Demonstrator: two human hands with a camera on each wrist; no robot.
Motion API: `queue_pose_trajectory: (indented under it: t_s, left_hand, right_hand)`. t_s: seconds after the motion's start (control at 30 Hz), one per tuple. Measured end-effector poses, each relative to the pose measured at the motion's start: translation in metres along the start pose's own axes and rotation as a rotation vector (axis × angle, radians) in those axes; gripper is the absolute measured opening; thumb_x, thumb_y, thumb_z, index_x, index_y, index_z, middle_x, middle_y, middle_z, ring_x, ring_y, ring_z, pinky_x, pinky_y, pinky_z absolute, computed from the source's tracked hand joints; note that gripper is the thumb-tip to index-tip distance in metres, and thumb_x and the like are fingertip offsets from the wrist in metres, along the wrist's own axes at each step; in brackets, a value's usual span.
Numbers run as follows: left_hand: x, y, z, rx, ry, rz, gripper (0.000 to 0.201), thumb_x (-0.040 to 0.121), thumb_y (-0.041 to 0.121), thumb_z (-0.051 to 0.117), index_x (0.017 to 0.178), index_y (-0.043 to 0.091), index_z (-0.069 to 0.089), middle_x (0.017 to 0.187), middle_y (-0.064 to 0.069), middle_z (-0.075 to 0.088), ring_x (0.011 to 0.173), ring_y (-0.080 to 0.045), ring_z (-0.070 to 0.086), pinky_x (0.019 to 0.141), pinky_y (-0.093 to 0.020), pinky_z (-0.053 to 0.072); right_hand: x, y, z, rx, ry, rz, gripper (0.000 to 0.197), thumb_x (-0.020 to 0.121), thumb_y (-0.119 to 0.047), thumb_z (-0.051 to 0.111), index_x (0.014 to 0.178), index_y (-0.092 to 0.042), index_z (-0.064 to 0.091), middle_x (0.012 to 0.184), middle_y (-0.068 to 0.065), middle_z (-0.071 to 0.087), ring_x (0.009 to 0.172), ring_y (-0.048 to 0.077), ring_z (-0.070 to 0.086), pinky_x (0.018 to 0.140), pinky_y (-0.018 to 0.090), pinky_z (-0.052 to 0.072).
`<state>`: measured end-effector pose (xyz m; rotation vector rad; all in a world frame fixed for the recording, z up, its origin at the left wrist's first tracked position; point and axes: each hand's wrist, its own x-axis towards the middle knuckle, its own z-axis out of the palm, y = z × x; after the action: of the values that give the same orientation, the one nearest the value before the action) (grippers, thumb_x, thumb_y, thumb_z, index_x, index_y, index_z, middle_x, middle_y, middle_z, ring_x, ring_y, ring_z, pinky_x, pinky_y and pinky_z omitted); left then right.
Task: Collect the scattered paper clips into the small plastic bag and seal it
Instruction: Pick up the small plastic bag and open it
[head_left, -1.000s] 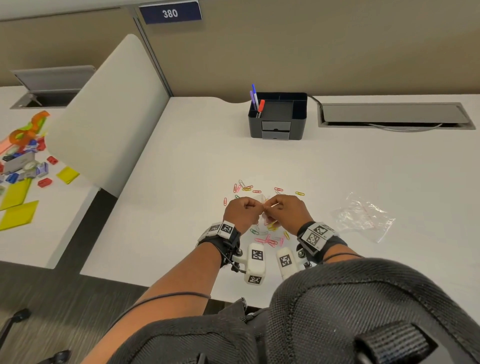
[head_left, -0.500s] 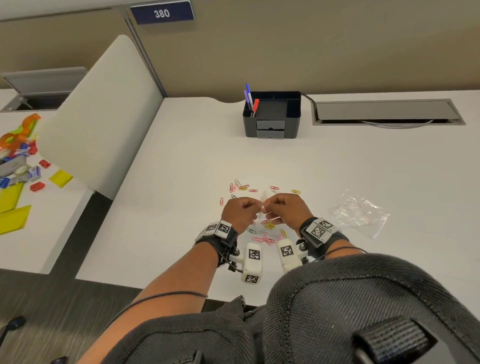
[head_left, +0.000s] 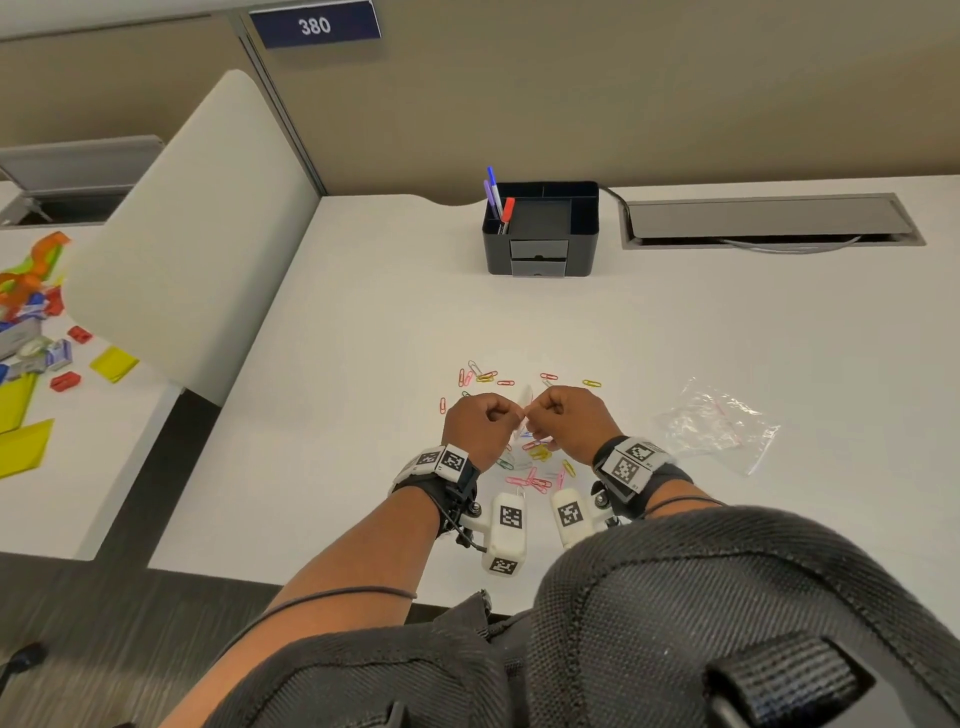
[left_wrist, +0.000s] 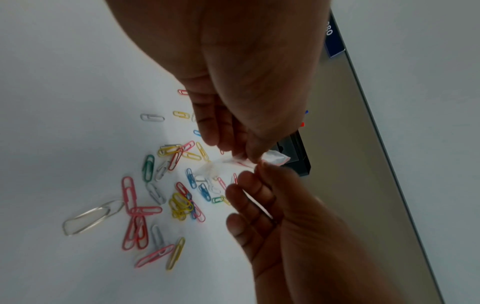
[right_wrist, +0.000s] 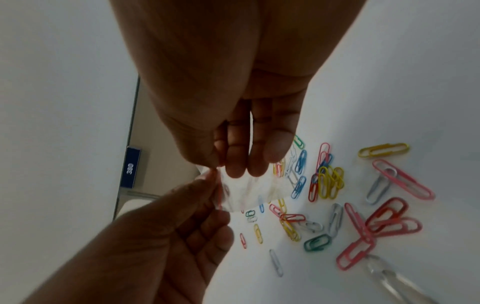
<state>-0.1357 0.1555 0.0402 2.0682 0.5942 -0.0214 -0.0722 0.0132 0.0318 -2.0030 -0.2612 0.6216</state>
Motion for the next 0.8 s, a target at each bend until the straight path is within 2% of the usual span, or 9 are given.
queue_pose_trajectory:
  t_s: [0.13,0.3,0.5,0.67,0.8]
  left_hand:
    - [-0.002,0.001,0.005,0.041,0.033,0.005,0.008,0.085,0.023,0.067,0.085,0.018,0.074,0.079,0.003,0.071,0.073,-0.013,0.063,0.07,-0.024,0.05]
    - [-0.003,0.002,0.009,0.075,0.069,0.0,0.009,0.084,0.019,0.064,0.082,0.019,0.072,0.072,0.01,0.064,0.072,-0.01,0.059,0.068,-0.022,0.044]
    - [-0.005,0.004,0.011,0.071,0.102,-0.001,0.01,0.085,0.019,0.062,0.081,0.019,0.071,0.071,0.01,0.063,0.07,-0.01,0.057,0.065,-0.021,0.041]
    - [-0.001,0.003,0.013,0.004,0.079,-0.014,0.011,0.082,0.02,0.059,0.076,0.021,0.068,0.068,0.008,0.068,0.068,-0.013,0.064,0.066,-0.027,0.051]
    - [0.007,0.006,0.004,-0.062,0.011,-0.011,0.009,0.079,0.023,0.061,0.074,0.02,0.068,0.062,0.005,0.068,0.059,-0.015,0.064,0.067,-0.035,0.057]
  right_hand:
    - [0.002,-0.003,0.001,-0.179,0.014,-0.062,0.015,0.083,-0.023,0.062,0.077,-0.01,0.064,0.073,0.002,0.073,0.075,0.018,0.071,0.068,0.037,0.059]
    - [0.005,-0.01,0.0,-0.302,-0.009,-0.093,0.016,0.079,-0.024,0.062,0.066,-0.015,0.057,0.072,0.003,0.069,0.074,0.022,0.065,0.06,0.032,0.048]
    - [0.01,-0.017,-0.003,-0.367,-0.05,-0.087,0.018,0.078,-0.023,0.061,0.062,-0.017,0.055,0.073,0.004,0.07,0.073,0.022,0.068,0.06,0.034,0.049]
    - [0.015,-0.019,-0.007,-0.265,-0.081,-0.08,0.017,0.08,-0.021,0.06,0.069,-0.009,0.058,0.078,0.008,0.07,0.075,0.023,0.072,0.069,0.045,0.06]
    - [0.013,-0.014,-0.009,-0.129,-0.043,-0.059,0.015,0.085,-0.025,0.059,0.081,-0.011,0.065,0.079,0.0,0.073,0.072,0.011,0.073,0.066,0.041,0.062]
